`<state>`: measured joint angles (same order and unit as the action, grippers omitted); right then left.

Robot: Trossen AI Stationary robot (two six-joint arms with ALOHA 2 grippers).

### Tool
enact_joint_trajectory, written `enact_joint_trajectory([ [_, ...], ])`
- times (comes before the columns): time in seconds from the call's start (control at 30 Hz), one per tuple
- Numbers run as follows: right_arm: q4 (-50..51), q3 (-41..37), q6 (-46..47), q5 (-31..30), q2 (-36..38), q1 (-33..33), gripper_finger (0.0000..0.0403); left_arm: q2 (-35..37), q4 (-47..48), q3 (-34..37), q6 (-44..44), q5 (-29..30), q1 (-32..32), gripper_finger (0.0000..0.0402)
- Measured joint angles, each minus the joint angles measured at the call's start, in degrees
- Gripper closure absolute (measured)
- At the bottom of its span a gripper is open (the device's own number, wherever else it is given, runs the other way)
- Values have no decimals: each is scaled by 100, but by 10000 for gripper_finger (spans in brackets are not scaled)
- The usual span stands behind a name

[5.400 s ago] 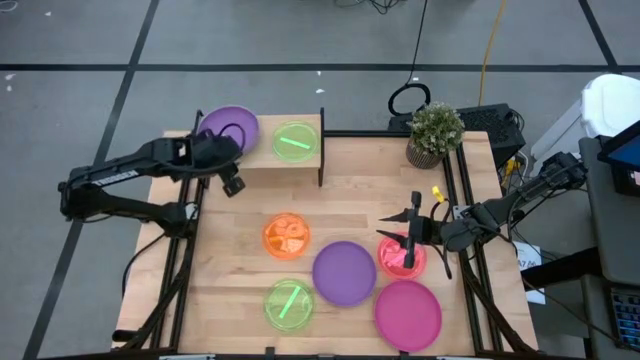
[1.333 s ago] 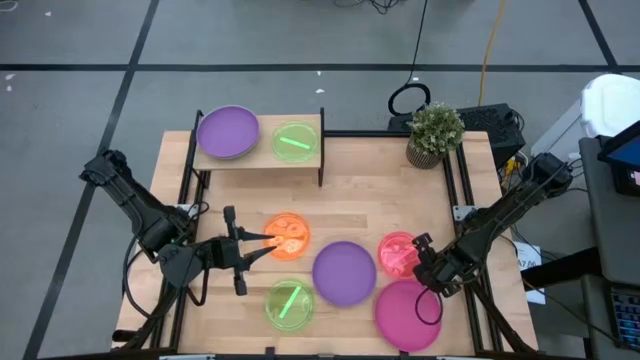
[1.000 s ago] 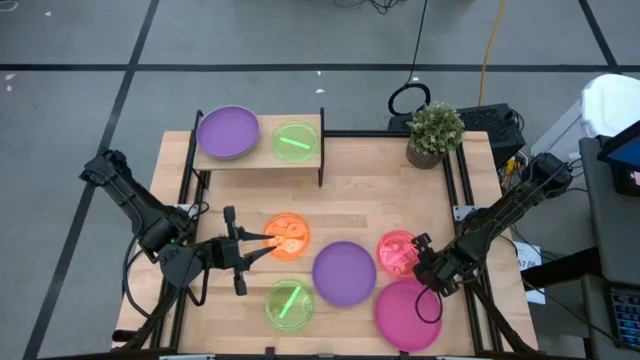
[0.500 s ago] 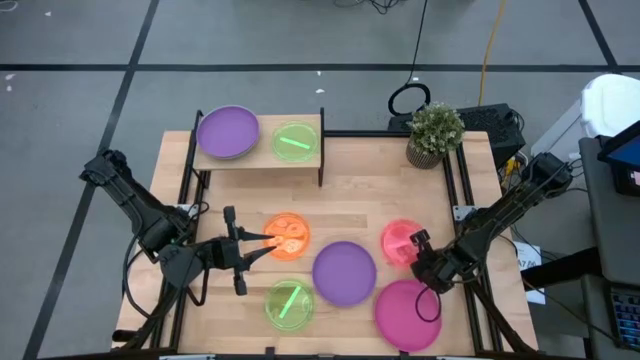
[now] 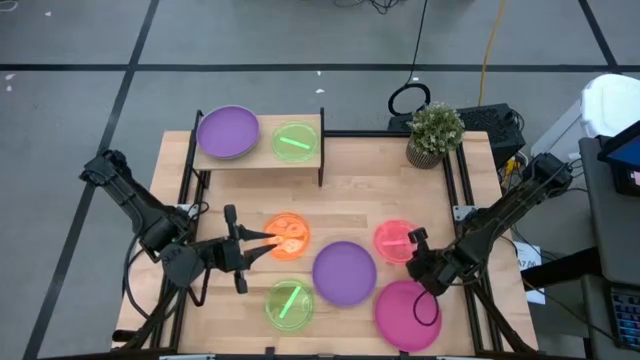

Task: Place and stack plates onto a shelf
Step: Stack the transparent pink plate on top of the transparent green plate on the shelf

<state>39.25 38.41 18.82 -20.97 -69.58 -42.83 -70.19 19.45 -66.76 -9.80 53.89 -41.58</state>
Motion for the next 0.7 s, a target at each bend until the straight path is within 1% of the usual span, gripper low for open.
enact_joint_trajectory([
  [0.1,327,344,155,-93,0,2,403,0,1,0,-309,0,4,298],
  [0.27,1079,962,534,-205,0,9,403,0,1,0,-548,2,2,298],
  [0.37,1378,1294,662,-462,0,13,403,0,1,0,-657,2,-3,298],
  [0.53,1456,1766,516,-735,-8,178,403,0,6,0,-775,9,-7,298],
  [0.6,1431,1952,505,-899,-56,313,403,2,32,0,-797,44,-33,298],
  [0.7,1339,2228,337,-956,-149,573,403,27,250,0,-817,70,-50,298],
])
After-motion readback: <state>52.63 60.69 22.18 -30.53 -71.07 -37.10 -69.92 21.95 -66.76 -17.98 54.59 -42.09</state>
